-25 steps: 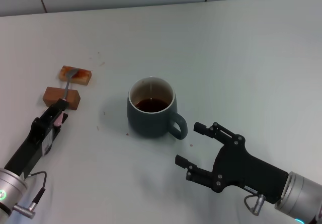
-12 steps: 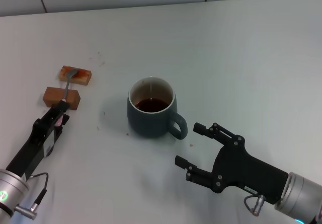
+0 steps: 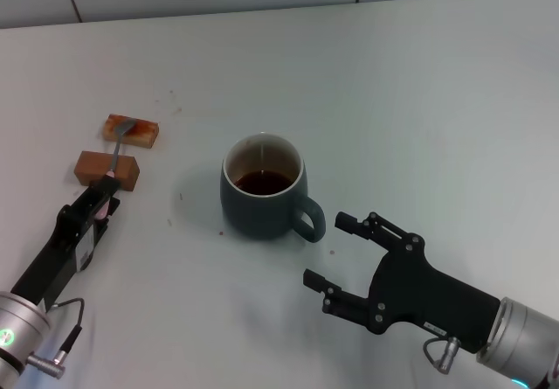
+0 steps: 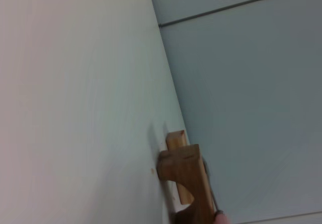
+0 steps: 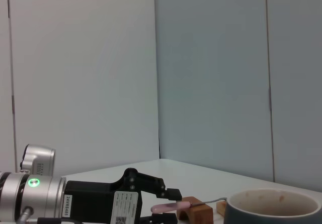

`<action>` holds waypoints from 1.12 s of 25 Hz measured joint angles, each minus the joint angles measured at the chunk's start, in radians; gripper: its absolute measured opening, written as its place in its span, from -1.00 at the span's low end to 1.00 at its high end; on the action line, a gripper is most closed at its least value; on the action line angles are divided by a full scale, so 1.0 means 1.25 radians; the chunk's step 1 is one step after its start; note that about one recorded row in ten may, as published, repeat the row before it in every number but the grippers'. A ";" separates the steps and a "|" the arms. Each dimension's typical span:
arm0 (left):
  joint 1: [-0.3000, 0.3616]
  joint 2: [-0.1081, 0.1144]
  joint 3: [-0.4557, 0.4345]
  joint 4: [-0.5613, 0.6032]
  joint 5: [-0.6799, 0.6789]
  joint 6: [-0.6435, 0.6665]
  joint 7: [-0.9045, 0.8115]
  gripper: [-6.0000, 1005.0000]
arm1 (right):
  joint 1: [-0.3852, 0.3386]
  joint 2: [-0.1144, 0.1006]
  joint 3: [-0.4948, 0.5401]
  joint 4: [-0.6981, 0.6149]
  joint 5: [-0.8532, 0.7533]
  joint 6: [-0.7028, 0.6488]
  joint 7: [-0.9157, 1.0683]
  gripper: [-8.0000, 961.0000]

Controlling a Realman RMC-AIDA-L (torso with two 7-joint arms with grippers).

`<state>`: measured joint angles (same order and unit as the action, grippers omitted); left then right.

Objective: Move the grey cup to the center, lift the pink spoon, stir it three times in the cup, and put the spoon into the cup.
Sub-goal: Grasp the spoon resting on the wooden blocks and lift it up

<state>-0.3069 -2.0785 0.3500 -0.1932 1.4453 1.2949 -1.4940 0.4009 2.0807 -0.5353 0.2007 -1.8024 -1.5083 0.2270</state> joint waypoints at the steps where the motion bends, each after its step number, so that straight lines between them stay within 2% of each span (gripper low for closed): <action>1: 0.000 0.000 -0.004 0.000 0.000 -0.006 0.000 -0.18 | 0.001 0.000 0.000 0.000 0.000 0.000 0.000 0.67; 15: -0.017 0.002 -0.010 0.001 0.004 -0.033 -0.005 -0.59 | 0.007 0.000 0.004 -0.010 0.000 -0.001 0.023 0.67; 20: -0.021 0.005 -0.006 0.010 0.023 -0.023 -0.005 -0.60 | 0.007 -0.001 0.006 -0.020 0.000 -0.001 0.041 0.67; 28: -0.024 0.007 -0.005 0.028 0.033 0.029 0.000 -0.74 | 0.012 -0.002 0.002 -0.030 0.000 -0.001 0.063 0.67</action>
<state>-0.3366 -2.0696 0.3431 -0.1577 1.4868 1.3310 -1.4943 0.4160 2.0785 -0.5323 0.1636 -1.8024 -1.5094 0.3052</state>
